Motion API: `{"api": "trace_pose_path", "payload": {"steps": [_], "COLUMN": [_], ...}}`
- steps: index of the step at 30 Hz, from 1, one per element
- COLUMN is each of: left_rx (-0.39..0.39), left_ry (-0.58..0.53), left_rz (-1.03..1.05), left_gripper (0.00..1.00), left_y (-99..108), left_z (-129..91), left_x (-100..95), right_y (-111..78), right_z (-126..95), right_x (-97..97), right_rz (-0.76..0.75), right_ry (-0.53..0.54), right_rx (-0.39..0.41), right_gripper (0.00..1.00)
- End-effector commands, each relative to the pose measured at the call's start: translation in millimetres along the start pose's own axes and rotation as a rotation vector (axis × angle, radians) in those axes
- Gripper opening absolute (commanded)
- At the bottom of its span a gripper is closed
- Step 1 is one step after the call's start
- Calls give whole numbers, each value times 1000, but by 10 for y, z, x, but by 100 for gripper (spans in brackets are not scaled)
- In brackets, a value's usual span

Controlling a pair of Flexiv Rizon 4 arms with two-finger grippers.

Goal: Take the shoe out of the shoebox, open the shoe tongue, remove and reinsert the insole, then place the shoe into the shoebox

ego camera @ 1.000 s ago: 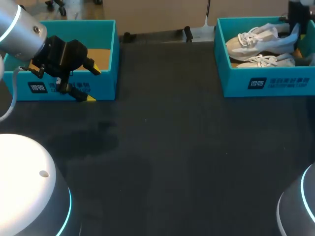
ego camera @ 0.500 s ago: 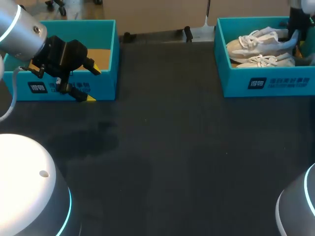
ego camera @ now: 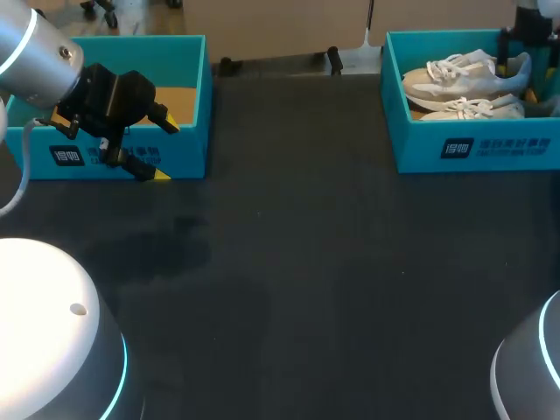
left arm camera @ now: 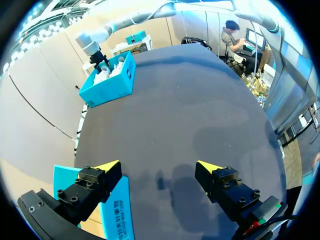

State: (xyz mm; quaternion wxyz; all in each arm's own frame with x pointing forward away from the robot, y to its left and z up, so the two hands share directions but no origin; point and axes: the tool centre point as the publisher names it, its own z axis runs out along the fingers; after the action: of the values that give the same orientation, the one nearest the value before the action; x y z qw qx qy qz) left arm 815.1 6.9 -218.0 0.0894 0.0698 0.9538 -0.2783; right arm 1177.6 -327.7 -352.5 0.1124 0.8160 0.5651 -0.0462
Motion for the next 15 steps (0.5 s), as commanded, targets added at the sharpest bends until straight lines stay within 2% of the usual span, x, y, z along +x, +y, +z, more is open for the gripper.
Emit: {"api": "trace_pose_path", "payload": {"steps": [1,7,15], "left_rx": [-4,-4,-4], "left_ry": [1,1,1], "left_rz": [0,0,0], "left_gripper": [100,100,100], "left_y": [0,0,0], "left_z": [2,2,2], "left_x": [3,3,3], "right_y": [-173,-314,-649], "right_z": [-264,-549,-1015], "right_x": [-51,-81,-101], "right_rz": [8,11,-13], "right_ry": [5,22,73], "right_rx": [-28,-51,-66], "right_gripper": [100,100,100]}}
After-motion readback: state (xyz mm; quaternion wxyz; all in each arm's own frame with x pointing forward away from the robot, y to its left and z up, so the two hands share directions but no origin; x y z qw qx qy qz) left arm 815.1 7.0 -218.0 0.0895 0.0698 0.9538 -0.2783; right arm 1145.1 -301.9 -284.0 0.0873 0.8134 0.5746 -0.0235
